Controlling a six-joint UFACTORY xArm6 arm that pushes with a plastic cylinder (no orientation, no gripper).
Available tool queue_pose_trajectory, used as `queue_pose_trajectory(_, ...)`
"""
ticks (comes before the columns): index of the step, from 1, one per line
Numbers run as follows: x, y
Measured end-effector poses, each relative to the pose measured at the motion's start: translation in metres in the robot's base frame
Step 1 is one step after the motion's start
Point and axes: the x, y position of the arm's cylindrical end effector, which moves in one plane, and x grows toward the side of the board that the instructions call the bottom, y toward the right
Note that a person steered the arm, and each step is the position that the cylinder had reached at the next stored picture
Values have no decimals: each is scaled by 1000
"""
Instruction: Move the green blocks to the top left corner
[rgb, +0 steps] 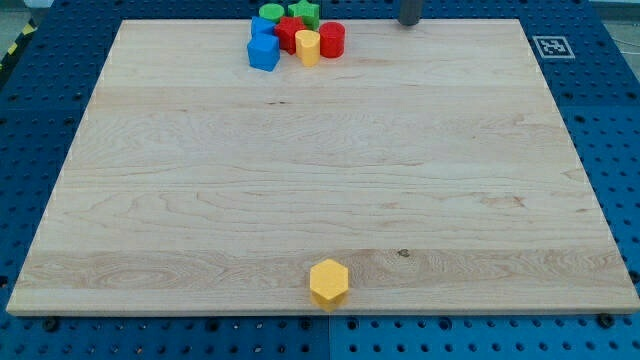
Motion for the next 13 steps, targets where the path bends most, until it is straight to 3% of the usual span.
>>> queue_pose_trajectory(4,2,-145)
queue_pose_trajectory(13,2,-214)
